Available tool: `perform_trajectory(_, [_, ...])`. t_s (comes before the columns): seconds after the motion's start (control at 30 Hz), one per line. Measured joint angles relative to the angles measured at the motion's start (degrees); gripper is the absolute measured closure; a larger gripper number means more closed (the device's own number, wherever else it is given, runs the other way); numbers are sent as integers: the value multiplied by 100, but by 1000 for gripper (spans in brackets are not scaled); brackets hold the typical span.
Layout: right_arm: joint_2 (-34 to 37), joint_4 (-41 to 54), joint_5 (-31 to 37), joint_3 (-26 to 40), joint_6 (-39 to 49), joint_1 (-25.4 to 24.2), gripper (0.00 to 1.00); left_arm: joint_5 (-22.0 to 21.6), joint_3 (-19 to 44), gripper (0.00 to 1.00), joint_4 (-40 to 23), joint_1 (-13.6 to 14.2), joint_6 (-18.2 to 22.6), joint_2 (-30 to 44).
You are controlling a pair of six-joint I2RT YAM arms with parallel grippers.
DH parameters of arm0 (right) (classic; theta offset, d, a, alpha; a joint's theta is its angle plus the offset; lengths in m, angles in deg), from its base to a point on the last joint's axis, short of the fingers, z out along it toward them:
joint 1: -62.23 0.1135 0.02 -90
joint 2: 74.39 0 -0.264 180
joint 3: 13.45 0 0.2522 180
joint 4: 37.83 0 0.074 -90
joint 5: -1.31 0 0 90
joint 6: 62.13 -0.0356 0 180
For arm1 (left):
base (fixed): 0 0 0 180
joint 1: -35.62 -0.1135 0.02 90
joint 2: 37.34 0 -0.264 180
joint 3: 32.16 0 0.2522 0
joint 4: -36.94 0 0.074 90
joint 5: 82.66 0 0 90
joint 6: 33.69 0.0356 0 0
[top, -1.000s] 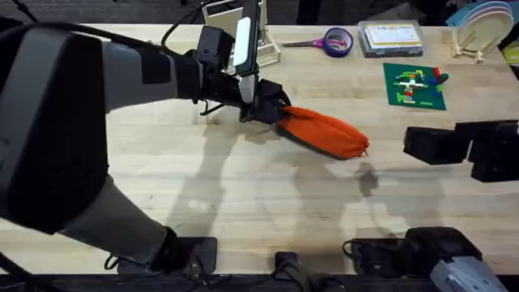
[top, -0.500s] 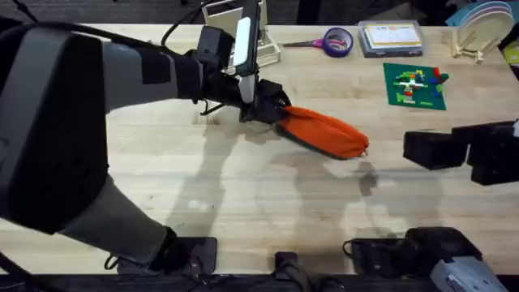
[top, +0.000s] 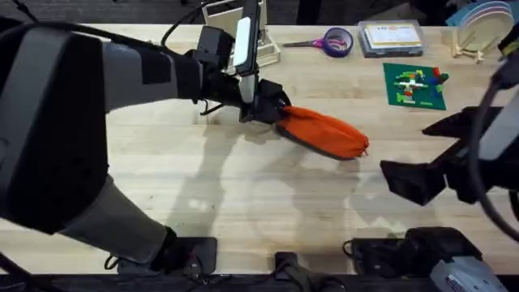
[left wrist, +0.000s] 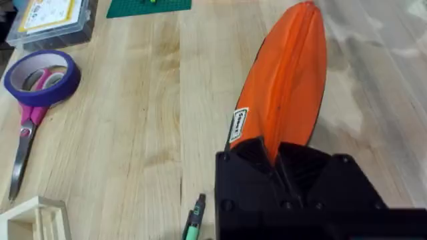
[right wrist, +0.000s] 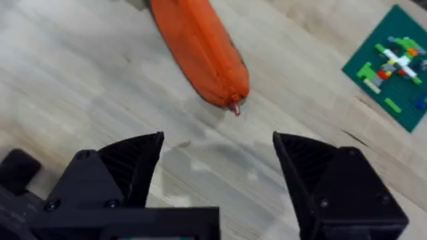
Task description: Unzip the bag, pick up the pens from the table one at a time and place them inside, then zip the bag closed.
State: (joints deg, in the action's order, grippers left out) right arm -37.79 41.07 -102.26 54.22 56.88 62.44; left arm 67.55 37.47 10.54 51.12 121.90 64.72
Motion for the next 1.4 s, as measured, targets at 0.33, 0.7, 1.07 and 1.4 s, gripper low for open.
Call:
perform_trajectory(0.33, [213, -2, -127, -334, 229, 0, 4, 0, 0, 957, 1, 0, 1, 0])
perform_trajectory(0.7, [1200, -112, -150, -334, -285, -57, 4, 0, 0, 958, 0, 0, 1, 0])
perform_trajectory(1.07, [2202, -715, -149, -336, 81, -57, 4, 0, 0, 958, 0, 0, 1, 0])
perform_trajectory(1.4, [2752, -841, -147, -336, 1371, -57, 5, 0, 0, 958, 0, 0, 0, 0])
